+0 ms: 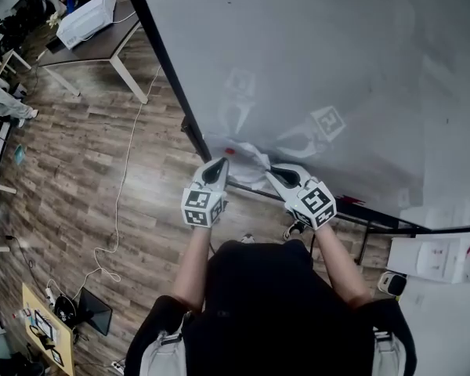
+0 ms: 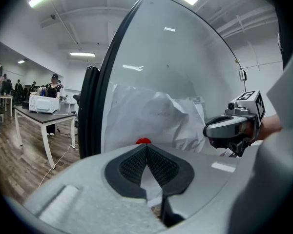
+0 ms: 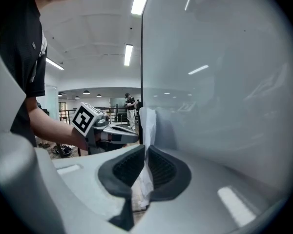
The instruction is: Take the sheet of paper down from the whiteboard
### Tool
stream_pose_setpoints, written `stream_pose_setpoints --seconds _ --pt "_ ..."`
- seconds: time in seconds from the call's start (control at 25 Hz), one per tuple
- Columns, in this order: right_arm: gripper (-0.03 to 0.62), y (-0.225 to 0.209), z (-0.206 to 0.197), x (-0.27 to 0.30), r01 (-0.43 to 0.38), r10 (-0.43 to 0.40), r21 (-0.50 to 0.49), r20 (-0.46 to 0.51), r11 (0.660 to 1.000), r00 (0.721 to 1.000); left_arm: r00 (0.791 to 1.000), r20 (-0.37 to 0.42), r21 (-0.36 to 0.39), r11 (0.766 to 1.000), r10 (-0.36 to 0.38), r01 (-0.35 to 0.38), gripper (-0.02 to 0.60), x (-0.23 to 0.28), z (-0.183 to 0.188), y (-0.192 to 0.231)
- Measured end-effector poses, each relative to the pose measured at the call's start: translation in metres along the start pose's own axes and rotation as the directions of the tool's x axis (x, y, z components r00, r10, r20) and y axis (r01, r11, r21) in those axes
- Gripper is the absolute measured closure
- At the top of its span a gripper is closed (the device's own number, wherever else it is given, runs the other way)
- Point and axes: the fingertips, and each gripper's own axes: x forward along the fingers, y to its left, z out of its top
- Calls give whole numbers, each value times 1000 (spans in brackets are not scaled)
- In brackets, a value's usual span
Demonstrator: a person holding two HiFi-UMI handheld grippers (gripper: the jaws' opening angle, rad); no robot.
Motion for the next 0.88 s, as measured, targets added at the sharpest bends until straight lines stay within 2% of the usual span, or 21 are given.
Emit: stream_pose_setpoints --seconds 0.12,0.36,0.64,0.68,0.8,0.88 --pt "576 6 2 3 -45 45 2 5 999 999 1000 -6 -4 1000 5 -5 571 2 -2 2" --pt "589 3 2 1 -52 51 33 21 998 998 999 -22 15 999 40 -40 569 7 -3 7" --pt "591 6 1 1 -60 59 41 18 997 998 999 -33 19 999 35 -35 566 11 -4 2" --pt "591 6 1 0 -60 59 42 18 997 998 999 -32 22 999 37 -36 560 12 -4 1" --pt "591 6 1 0 -61 60 43 17 997 998 998 -33 32 998 50 -49 486 16 -3 -1" --pt "591 6 1 0 -64 63 45 16 997 998 998 -37 39 998 56 -54 468 18 -3 -3"
